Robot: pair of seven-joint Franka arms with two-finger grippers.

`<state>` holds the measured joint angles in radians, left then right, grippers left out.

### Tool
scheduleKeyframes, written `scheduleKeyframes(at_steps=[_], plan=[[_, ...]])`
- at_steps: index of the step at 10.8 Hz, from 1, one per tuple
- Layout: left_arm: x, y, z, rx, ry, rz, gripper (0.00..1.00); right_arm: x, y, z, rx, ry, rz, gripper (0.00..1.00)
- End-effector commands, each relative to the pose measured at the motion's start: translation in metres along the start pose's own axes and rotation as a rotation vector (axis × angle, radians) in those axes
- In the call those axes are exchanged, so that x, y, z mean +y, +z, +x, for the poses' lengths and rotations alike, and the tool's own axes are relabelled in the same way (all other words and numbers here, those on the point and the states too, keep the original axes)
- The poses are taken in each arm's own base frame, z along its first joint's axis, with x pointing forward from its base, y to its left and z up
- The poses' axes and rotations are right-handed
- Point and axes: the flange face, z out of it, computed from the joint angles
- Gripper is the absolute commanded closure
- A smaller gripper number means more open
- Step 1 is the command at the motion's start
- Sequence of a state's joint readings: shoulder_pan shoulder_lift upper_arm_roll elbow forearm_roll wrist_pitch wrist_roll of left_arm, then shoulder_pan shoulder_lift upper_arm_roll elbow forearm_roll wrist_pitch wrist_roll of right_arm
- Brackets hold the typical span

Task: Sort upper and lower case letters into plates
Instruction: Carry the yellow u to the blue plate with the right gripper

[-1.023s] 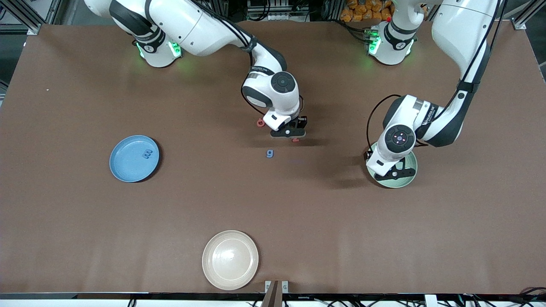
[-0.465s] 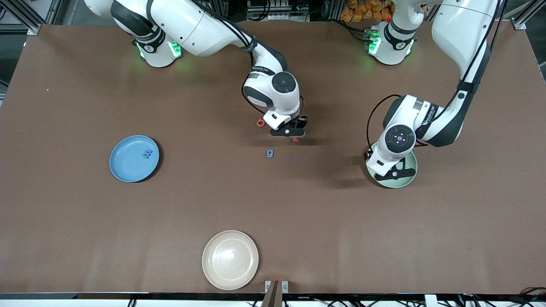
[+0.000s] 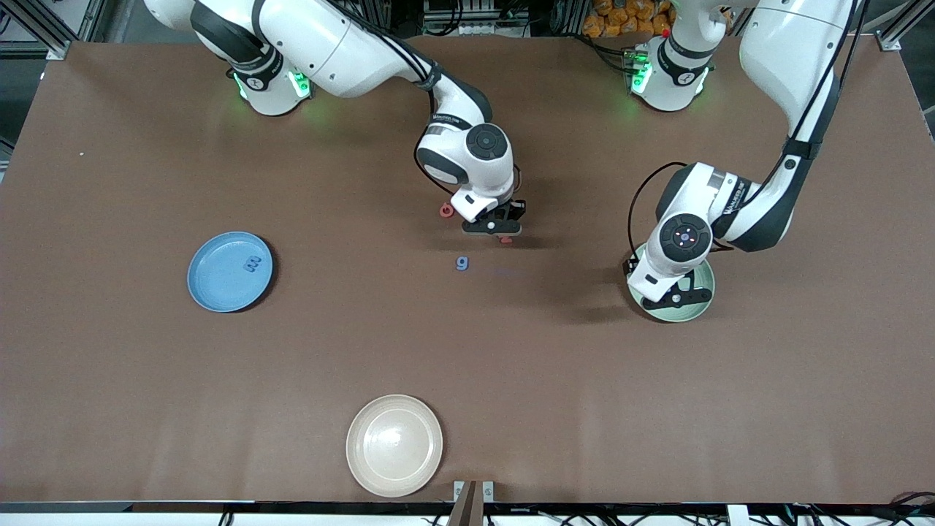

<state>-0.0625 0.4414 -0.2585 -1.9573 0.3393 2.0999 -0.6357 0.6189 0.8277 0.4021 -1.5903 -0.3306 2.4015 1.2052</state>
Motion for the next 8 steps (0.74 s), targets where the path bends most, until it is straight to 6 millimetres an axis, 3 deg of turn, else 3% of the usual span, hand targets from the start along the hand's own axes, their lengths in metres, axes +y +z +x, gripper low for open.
scheduleKeyframes(at_steps=[1,5,8], plan=[[-0.0017,-0.0055,-0.0020,0.021,-0.031,0.006,0.00,-0.0052,0.0129,-0.0007,-0.008,0.028,0.018,0.60],[-0.0031,-0.0070,0.0003,0.024,-0.037,0.003,0.00,-0.0068,0.0096,0.0024,-0.024,0.059,0.035,0.64],[-0.0056,-0.0104,0.0030,0.016,-0.059,-0.020,0.00,-0.0070,0.0086,0.0025,-0.023,0.059,0.036,0.84]])
